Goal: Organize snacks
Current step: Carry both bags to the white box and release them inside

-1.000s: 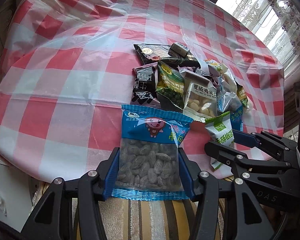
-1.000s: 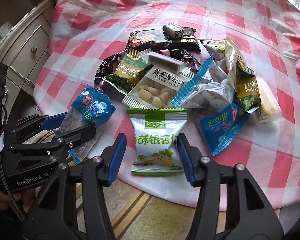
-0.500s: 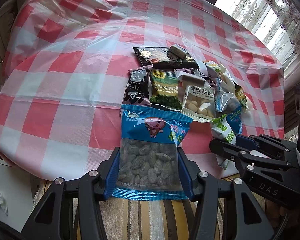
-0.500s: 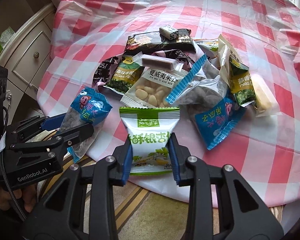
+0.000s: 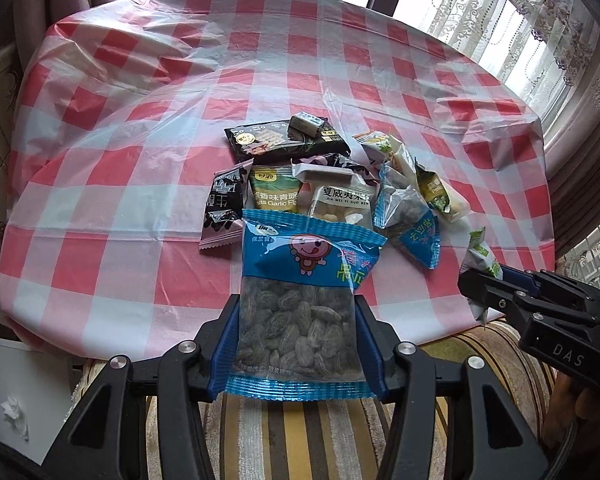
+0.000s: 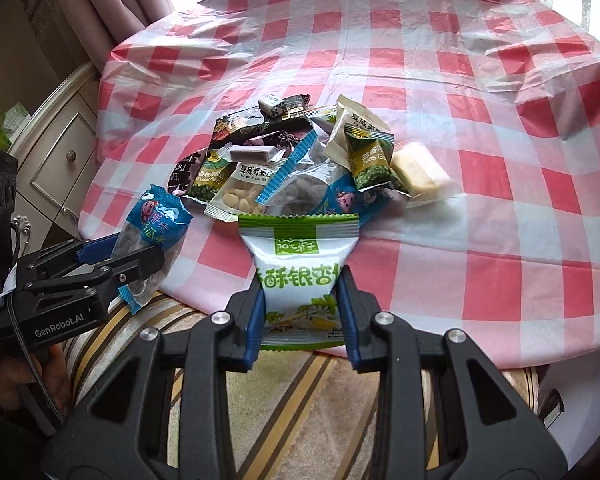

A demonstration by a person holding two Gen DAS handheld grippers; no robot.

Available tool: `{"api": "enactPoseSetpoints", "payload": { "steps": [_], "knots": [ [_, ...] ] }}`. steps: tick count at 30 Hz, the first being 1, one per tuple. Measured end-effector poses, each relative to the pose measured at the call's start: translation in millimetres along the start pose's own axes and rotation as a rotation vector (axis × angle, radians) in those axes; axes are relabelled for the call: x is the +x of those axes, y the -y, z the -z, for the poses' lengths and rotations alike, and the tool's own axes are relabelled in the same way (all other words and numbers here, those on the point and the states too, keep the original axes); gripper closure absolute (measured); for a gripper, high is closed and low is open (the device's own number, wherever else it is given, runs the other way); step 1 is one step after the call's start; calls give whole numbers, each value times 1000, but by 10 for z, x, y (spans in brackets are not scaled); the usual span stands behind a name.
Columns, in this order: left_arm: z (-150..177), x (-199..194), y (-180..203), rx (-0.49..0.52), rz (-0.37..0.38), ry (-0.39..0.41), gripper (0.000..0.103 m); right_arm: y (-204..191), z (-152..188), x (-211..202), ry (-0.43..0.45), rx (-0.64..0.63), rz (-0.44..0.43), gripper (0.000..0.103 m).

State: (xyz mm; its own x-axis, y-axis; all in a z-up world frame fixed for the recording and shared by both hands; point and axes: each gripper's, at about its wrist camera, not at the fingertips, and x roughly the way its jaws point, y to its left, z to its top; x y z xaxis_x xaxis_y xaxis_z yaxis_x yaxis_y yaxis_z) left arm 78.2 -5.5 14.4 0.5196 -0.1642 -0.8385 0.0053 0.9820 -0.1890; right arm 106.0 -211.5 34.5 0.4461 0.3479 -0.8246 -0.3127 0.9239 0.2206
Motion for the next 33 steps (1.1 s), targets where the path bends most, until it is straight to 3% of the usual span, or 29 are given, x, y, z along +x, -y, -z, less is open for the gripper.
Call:
{"api": "enactPoseSetpoints", "payload": {
  "steps": [18,33],
  "knots": [
    [-37,-39,1068,193,104,-2,50,954,477,-700,98,174,124,66],
    [114,83,2382,427,274,-57,50,2192,1325,-1339,107,427,383,66]
  ]
}}
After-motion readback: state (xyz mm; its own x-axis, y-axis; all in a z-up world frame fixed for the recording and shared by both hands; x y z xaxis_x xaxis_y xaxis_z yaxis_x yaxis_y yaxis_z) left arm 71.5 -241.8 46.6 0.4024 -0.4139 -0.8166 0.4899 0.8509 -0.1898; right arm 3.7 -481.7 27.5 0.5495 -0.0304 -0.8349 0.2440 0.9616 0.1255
